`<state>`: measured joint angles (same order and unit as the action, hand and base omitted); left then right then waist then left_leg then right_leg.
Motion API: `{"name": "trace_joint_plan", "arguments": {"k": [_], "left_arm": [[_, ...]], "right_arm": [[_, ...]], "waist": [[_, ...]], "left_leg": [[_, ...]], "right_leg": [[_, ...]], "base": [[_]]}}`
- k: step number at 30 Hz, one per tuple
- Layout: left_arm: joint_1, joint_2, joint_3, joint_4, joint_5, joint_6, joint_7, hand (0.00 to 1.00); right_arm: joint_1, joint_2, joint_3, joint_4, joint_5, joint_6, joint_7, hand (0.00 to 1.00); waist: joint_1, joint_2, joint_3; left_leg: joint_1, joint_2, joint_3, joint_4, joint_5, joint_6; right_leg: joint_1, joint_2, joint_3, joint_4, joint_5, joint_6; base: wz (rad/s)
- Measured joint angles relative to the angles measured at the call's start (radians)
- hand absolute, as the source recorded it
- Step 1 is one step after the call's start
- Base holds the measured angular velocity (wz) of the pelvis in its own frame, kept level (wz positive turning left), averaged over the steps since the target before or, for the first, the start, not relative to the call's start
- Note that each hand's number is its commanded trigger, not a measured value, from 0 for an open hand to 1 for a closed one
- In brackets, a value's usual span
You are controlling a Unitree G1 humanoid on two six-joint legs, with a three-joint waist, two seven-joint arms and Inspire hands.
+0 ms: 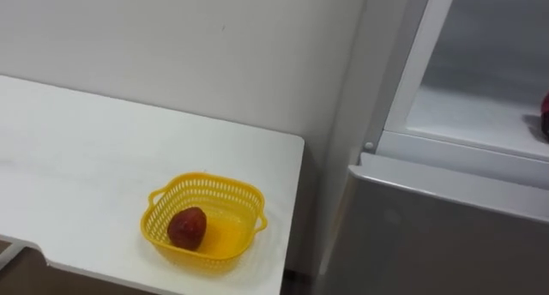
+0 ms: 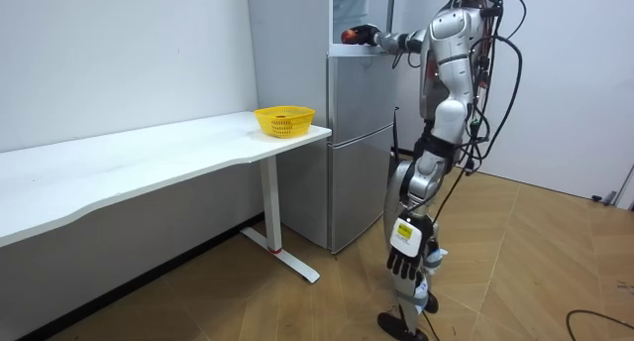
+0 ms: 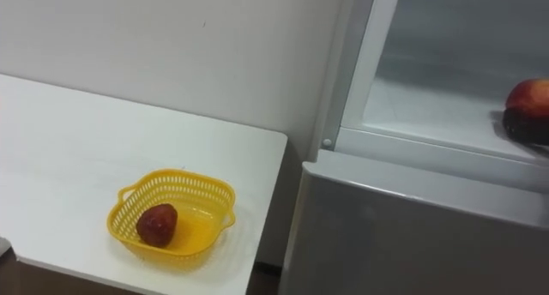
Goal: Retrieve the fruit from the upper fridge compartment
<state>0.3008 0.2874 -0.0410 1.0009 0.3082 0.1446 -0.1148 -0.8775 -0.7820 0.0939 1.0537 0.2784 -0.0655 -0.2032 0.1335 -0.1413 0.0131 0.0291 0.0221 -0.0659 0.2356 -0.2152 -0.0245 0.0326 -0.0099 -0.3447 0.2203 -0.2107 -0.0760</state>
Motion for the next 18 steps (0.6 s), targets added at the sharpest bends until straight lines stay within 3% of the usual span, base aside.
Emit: {"name": "trace_joint_plan", "arguments": {"k": [5, 10, 18], "left_arm": [[0.007, 0.001, 0.012, 0.001, 0.000, -0.022, 0.002, 0.00], [0.021, -0.020, 0.029, -0.004, -0.002, -0.024, 0.005, 0.00], [0.024, -0.025, 0.029, -0.005, -0.023, -0.050, 0.028, 0.00]], "right_arm": [[0.032, 0.009, -0.003, -0.099, -0.002, 0.013, 0.015, 1.00], [0.160, 0.052, -0.037, -0.388, -0.023, 0.026, 0.001, 1.00], [0.308, 0.136, -0.039, -0.700, -0.093, 0.034, -0.006, 1.00]], "waist": [[-0.008, 0.015, -0.0076], [-0.027, 0.021, -0.0130], [-0.052, 0.024, -0.0140]], "left_leg": [[0.010, 0.000, 0.010, -0.006, 0.003, -0.004], [0.019, 0.001, 0.010, -0.007, 0.004, -0.004], [0.046, 0.000, 0.010, -0.022, 0.003, -0.004]], "right_leg": [[0.001, 0.000, 0.010, 0.003, 0.000, 0.000], [0.001, 0.001, 0.017, 0.017, -0.001, -0.003], [0.020, 0.001, 0.025, 0.016, -0.002, -0.001]], "base": [[-0.07], [-0.08], [-0.02]]}}
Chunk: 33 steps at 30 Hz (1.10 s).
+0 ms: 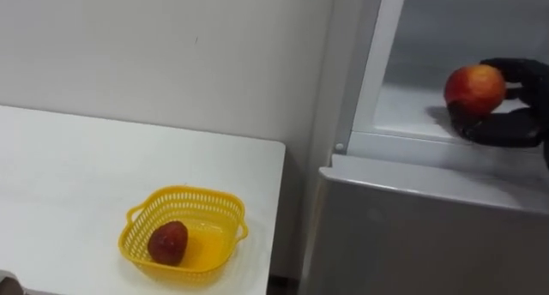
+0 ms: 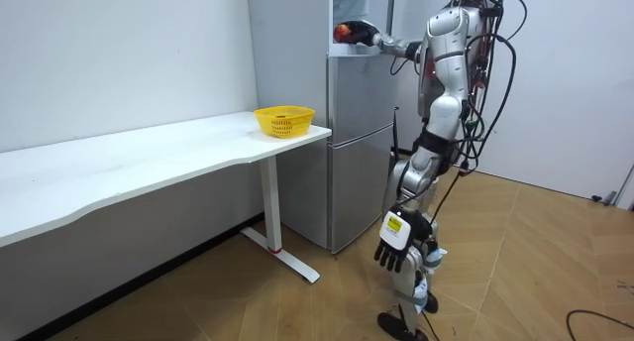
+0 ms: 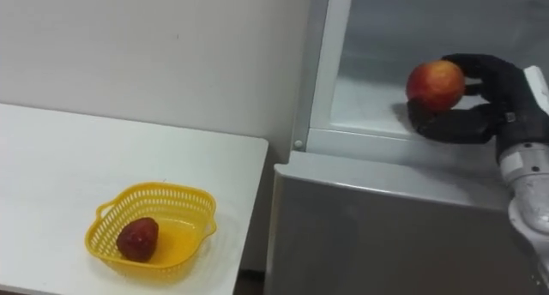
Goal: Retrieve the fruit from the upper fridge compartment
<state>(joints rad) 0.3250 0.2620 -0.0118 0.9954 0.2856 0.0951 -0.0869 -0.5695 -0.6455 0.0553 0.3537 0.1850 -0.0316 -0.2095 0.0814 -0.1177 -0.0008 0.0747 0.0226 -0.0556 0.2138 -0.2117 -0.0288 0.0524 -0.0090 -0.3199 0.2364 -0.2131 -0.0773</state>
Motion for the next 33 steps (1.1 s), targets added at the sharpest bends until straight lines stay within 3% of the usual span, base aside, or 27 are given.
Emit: {"name": "trace_joint_plan", "arguments": {"k": [7, 10, 13, 21, 29, 33], "left_arm": [[-0.012, -0.001, 0.014, -0.003, 0.000, -0.004, 0.017, 0.00], [-0.015, -0.010, 0.019, 0.013, 0.000, -0.016, 0.015, 0.00], [-0.017, -0.024, 0.020, 0.041, 0.000, -0.032, 0.014, 0.00], [-0.019, -0.040, 0.029, 0.064, -0.016, -0.043, 0.003, 0.00], [-0.020, -0.040, 0.028, 0.062, -0.018, -0.065, -0.004, 0.00], [-0.025, -0.041, 0.029, 0.073, -0.020, -0.078, -0.004, 0.00]], "right_arm": [[0.066, 0.045, 0.000, -0.222, -0.028, 0.001, 0.004, 1.00], [0.081, 0.074, 0.000, -0.329, -0.052, -0.015, 0.009, 1.00], [0.081, 0.095, 0.000, -0.386, -0.062, -0.039, 0.016, 1.00], [0.131, 0.124, 0.001, -0.535, -0.194, -0.061, 0.026, 1.00], [0.131, 0.147, 0.014, -0.663, -0.325, -0.089, 0.036, 1.00], [0.131, 0.155, 0.060, -0.716, -0.396, -0.099, 0.051, 1.00]], "waist": [[0.007, 0.003, 0.0013], [0.009, 0.012, 0.0015], [0.008, 0.024, 0.0076], [0.013, 0.028, 0.0057], [0.046, 0.029, 0.0045], [0.063, 0.019, 0.0004]], "left_leg": [[0.019, -0.001, 0.026, -0.003, 0.000, 0.000], [0.031, -0.001, 0.029, -0.010, 0.000, 0.000], [0.043, -0.001, 0.032, -0.012, 0.000, 0.000], [0.043, 0.001, 0.041, -0.013, 0.000, 0.000], [0.059, 0.002, 0.066, -0.016, 0.000, 0.000], [0.058, 0.002, 0.076, -0.017, 0.000, 0.000]], "right_leg": [[-0.001, -0.003, 0.021, 0.004, -0.003, 0.004], [0.005, -0.002, 0.027, 0.004, -0.002, 0.005], [0.017, -0.002, 0.028, 0.002, -0.003, 0.005], [0.016, 0.000, 0.036, 0.006, -0.003, 0.005], [0.023, 0.002, 0.049, 0.002, -0.003, 0.005], [0.018, 0.002, 0.057, 0.005, -0.003, 0.005]], "base": [[-0.07], [-0.04], [0.00], [-0.02], [-0.06], [-0.05]]}}
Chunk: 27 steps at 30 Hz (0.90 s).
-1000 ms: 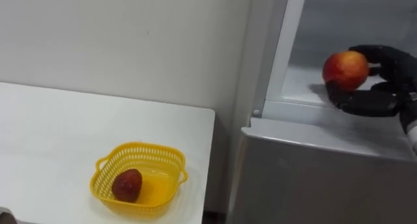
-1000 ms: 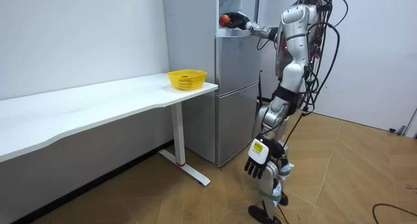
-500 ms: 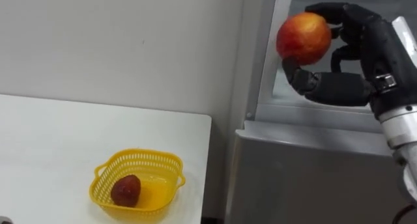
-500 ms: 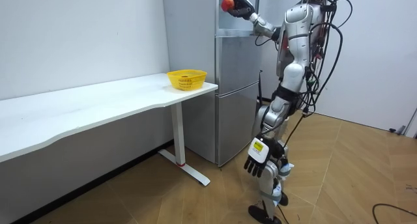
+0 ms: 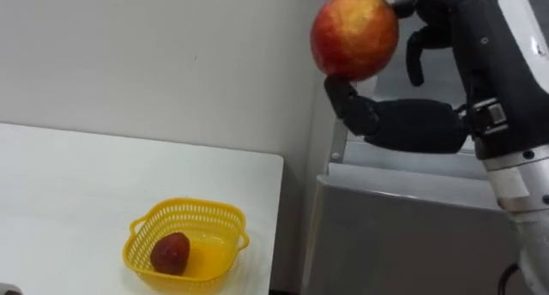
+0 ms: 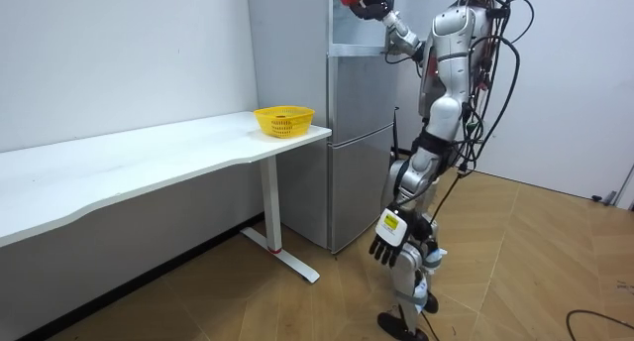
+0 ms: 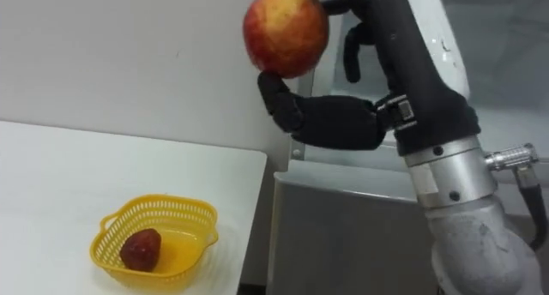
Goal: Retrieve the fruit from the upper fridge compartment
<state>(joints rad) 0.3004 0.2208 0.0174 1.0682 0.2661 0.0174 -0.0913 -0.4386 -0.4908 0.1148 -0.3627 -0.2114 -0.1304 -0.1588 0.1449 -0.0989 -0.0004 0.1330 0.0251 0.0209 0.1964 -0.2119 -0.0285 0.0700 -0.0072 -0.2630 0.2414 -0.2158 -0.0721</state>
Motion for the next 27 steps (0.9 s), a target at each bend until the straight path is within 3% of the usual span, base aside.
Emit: {"name": "trace_joint_plan", "arguments": {"k": [3, 12, 22, 25, 27], "left_arm": [[0.002, 0.002, 0.001, 0.013, 0.000, -0.005, -0.010, 0.00], [-0.004, 0.011, 0.001, 0.013, -0.002, -0.015, -0.058, 0.00], [-0.025, 0.036, 0.019, 0.053, -0.001, -0.015, -0.099, 0.00], [-0.054, 0.049, 0.019, 0.063, -0.001, -0.015, -0.109, 0.00], [-0.065, 0.054, 0.019, 0.063, 0.000, -0.014, -0.113, 0.00]], "right_arm": [[0.000, 0.021, 0.034, -0.019, -0.093, -0.008, 0.024, 1.00], [-0.002, 0.027, 0.091, -0.025, -0.184, -0.011, 0.109, 1.00], [-0.012, 0.043, 0.145, -0.041, -0.186, -0.008, 0.147, 1.00], [-0.013, 0.043, 0.192, 0.001, -0.187, -0.012, 0.155, 1.00], [-0.013, 0.043, 0.217, 0.030, -0.187, 0.001, 0.161, 1.00]], "waist": [[0.001, -0.007, 0.0020], [0.055, -0.043, 0.0040], [0.087, -0.050, 0.0078], [0.110, -0.070, 0.0168], [0.118, -0.084, 0.0156]], "left_leg": [[-0.003, 0.000, 0.000, -0.003, 0.000, 0.000], [-0.016, -0.001, -0.007, -0.005, 0.000, 0.000], [-0.020, -0.001, -0.010, -0.006, 0.000, 0.000], [-0.023, -0.001, -0.011, -0.005, 0.000, 0.000], [-0.033, -0.002, -0.016, -0.001, 0.000, 0.000]], "right_leg": [[-0.002, 0.000, -0.001, -0.002, 0.000, 0.000], [-0.003, -0.002, -0.017, -0.005, 0.002, 0.004], [-0.003, -0.002, -0.018, -0.005, 0.001, 0.004], [-0.002, -0.002, -0.023, -0.005, 0.001, 0.004], [-0.004, -0.004, -0.031, -0.007, 0.002, 0.004]], "base": [[0.03], [0.06], [0.01], [0.05], [0.12]]}}
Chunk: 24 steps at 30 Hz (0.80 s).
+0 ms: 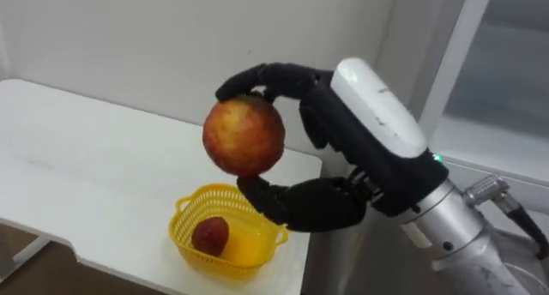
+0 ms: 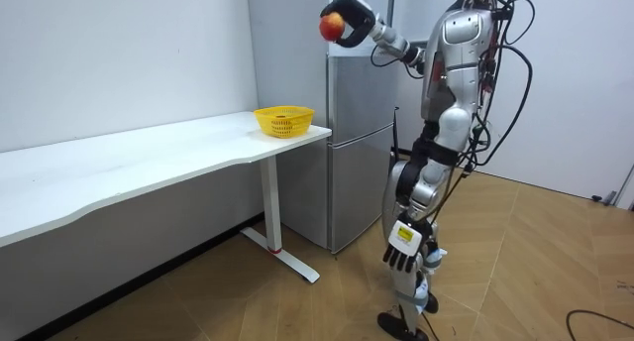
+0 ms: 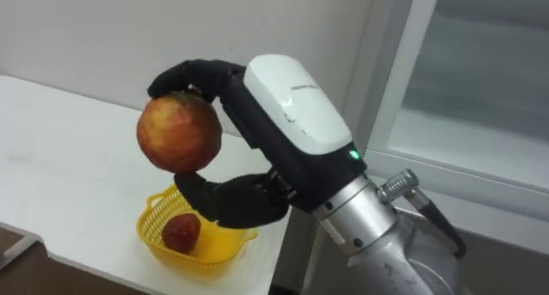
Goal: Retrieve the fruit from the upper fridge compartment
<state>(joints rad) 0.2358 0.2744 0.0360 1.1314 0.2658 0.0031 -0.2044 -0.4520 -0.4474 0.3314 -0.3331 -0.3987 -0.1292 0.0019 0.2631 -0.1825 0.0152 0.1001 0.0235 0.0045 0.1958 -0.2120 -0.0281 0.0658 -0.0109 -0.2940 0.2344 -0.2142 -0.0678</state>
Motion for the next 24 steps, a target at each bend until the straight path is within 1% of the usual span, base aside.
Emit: {"name": "trace_joint_plan", "arguments": {"k": [1, 3, 5, 7, 8, 9, 13, 15, 16, 17, 18, 20, 21, 22, 24], "left_arm": [[-0.006, 0.002, 0.000, 0.001, 0.001, 0.003, -0.001, 0.00], [-0.015, 0.003, 0.000, 0.001, 0.001, 0.006, 0.004, 0.00], [-0.018, 0.003, -0.001, 0.000, 0.003, 0.009, 0.007, 0.00], [-0.021, 0.005, -0.001, -0.002, 0.005, 0.015, 0.006, 0.00], [-0.020, 0.007, -0.001, -0.003, 0.005, 0.016, 0.006, 0.00], [-0.016, 0.012, 0.000, -0.003, 0.007, 0.020, 0.006, 0.00], [-0.013, 0.018, -0.001, -0.005, 0.004, 0.022, 0.022, 0.00], [-0.020, 0.025, -0.003, -0.005, 0.002, 0.021, 0.023, 0.00], [-0.033, 0.028, -0.002, -0.005, 0.001, 0.019, 0.026, 0.00], [-0.037, 0.029, -0.002, -0.005, 0.001, 0.019, 0.027, 0.00], [-0.044, 0.030, -0.001, -0.005, 0.002, 0.019, 0.026, 0.00], [-0.048, 0.032, -0.001, -0.003, 0.003, 0.019, 0.026, 0.00], [-0.048, 0.034, 0.000, -0.002, 0.003, 0.019, 0.026, 0.00], [-0.048, 0.035, -0.001, -0.003, 0.003, 0.020, 0.026, 0.00], [-0.047, 0.036, -0.003, -0.008, 0.003, 0.021, 0.017, 0.00]], "right_arm": [[0.000, 0.000, 0.007, 0.024, 0.001, -0.001, 0.003, 1.00], [-0.001, 0.005, 0.010, 0.081, 0.003, -0.002, 0.007, 1.00], [-0.002, 0.010, 0.009, 0.140, 0.000, 0.003, 0.011, 1.00], [-0.003, 0.010, 0.010, 0.208, -0.003, 0.022, 0.018, 1.00], [-0.003, 0.010, 0.010, 0.222, -0.003, 0.027, 0.023, 1.00], [-0.004, 0.010, 0.013, 0.251, -0.002, 0.035, 0.027, 1.00], [-0.041, 0.009, 0.067, 0.349, 0.001, 0.052, 0.031, 1.00], [-0.053, 0.008, 0.087, 0.400, 0.002, 0.055, 0.031, 1.00], [-0.059, 0.008, 0.088, 0.422, 0.004, 0.055, 0.031, 1.00], [-0.064, 0.008, 0.088, 0.438, 0.005, 0.053, 0.031, 1.00], [-0.079, 0.008, 0.090, 0.477, 0.004, 0.049, 0.031, 1.00], [-0.095, 0.007, 0.089, 0.528, -0.001, 0.053, 0.030, 1.00], [-0.099, 0.007, 0.089, 0.551, -0.005, 0.055, 0.024, 1.00], [-0.100, 0.007, 0.089, 0.563, -0.005, 0.056, 0.022, 1.00], [-0.105, 0.006, 0.092, 0.620, -0.008, 0.056, 0.018, 1.00]], "waist": [[0.010, -0.007, 0.0016], [0.020, -0.016, 0.0058], [0.025, -0.020, 0.0043], [0.045, -0.023, 0.0047], [0.048, -0.025, 0.0033], [0.050, -0.032, -0.0003], [0.056, -0.040, -0.0014], [0.068, -0.048, 0.0007], [0.071, -0.055, 0.0057], [0.073, -0.056, 0.0090], [0.074, -0.062, 0.0119], [0.078, -0.070, 0.0138], [0.089, -0.076, 0.0170], [0.094, -0.079, 0.0181], [0.099, -0.090, 0.0150]], "left_leg": [[-0.004, -0.001, -0.004, 0.003, 0.000, 0.000], [-0.008, -0.001, -0.010, 0.003, 0.000, 0.001], [-0.020, -0.002, -0.016, 0.006, -0.003, 0.004], [-0.030, -0.002, -0.018, 0.008, -0.003, 0.004], [-0.038, -0.002, -0.020, 0.009, -0.003, 0.004], [-0.045, -0.002, -0.023, 0.011, -0.002, 0.004], [-0.059, -0.002, -0.025, 0.022, -0.002, 0.004], [-0.071, -0.002, -0.032, 0.028, -0.002, 0.004], [-0.076, -0.003, -0.040, 0.029, -0.002, 0.004], [-0.080, -0.003, -0.043, 0.031, -0.003, 0.004], [-0.087, -0.004, -0.049, 0.037, -0.003, 0.004], [-0.093, -0.006, -0.054, 0.039, -0.003, 0.004], [-0.098, -0.006, -0.056, 0.040, -0.003, 0.004], [-0.100, -0.006, -0.058, 0.041, -0.004, 0.004], [-0.111, -0.008, -0.072, 0.051, -0.008, 0.004]], "right_leg": [[-0.001, -0.002, -0.006, 0.000, 0.000, 0.000], [-0.001, -0.002, -0.011, -0.002, 0.000, 0.001], [-0.008, -0.002, -0.020, -0.004, 0.001, 0.002], [-0.020, -0.002, -0.019, 0.006, 0.002, 0.002], [-0.024, -0.002, -0.021, 0.007, 0.002, 0.001], [-0.033, -0.003, -0.027, 0.009, 0.002, 0.001], [-0.040, -0.005, -0.035, 0.007, 0.002, 0.001], [-0.046, -0.006, -0.042, 0.006, 0.002, 0.000], [-0.047, -0.006, -0.050, 0.006, 0.002, 0.000], [-0.047, -0.007, -0.054, 0.006, 0.002, 0.000], [-0.048, -0.008, -0.060, 0.006, 0.002, 0.000], [-0.049, -0.009, -0.066, 0.003, 0.002, 0.000], [-0.049, -0.009, -0.067, 0.002, 0.002, 0.000], [-0.049, -0.009, -0.067, 0.001, 0.002, 0.001], [-0.050, -0.009, -0.081, -0.013, 0.003, 0.001]], "base": [[0.14], [0.13], [0.13], [0.00], [0.06], [0.08], [0.04], [0.11], [0.17], [0.19], [0.14], [0.12], [0.05], [0.06], [0.21]]}}
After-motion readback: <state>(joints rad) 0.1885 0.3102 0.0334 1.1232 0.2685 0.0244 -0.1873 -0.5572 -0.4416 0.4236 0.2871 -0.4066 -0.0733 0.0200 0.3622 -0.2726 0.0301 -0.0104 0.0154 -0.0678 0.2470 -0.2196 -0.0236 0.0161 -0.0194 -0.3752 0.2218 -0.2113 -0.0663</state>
